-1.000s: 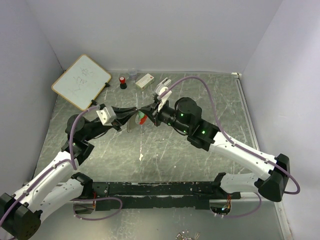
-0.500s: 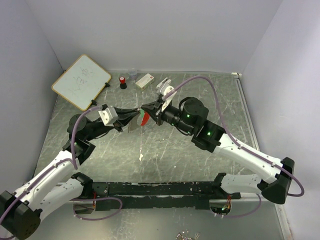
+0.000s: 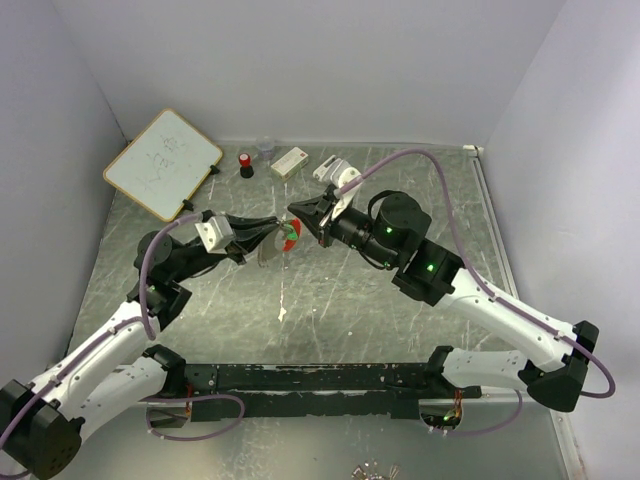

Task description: Remove the keys from the keyring

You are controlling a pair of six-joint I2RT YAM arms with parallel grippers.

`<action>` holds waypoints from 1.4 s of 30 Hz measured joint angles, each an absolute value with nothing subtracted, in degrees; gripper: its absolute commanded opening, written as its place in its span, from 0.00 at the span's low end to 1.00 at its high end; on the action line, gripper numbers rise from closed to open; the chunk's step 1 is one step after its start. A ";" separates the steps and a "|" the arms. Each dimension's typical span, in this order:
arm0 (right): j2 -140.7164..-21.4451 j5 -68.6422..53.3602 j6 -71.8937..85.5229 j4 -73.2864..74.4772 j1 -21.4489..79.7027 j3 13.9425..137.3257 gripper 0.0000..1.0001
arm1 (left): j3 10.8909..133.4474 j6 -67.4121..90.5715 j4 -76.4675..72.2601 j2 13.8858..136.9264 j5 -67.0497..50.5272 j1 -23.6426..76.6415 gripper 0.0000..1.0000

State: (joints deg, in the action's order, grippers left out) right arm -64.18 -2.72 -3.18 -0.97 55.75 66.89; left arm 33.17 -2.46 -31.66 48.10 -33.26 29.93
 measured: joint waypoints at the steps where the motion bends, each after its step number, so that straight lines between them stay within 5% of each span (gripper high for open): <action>1: -64.16 -2.68 -3.16 -0.97 55.75 66.89 0.00 | 33.15 -2.22 -32.18 48.16 -33.34 29.93 0.07; 7: -64.16 -2.24 -3.03 -0.89 55.77 66.89 0.00 | 33.15 -1.45 -34.48 48.75 -34.35 29.93 0.07; 11: -64.16 -2.13 -3.01 -0.54 55.86 66.85 0.18 | 33.15 -1.43 -34.92 47.72 -34.35 29.93 0.07; 18: -64.16 -2.15 -2.44 -0.60 55.86 64.12 0.29 | 33.15 -1.45 -35.11 45.43 -34.35 29.93 0.07; 42: -63.70 -6.02 2.57 -6.17 55.94 58.37 0.37 | 33.04 -1.04 -36.27 45.23 -34.13 29.91 0.07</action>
State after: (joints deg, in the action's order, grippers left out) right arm -63.70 -6.02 2.57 -6.17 55.94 58.37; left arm 33.04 -1.04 -36.27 45.23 -34.13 29.91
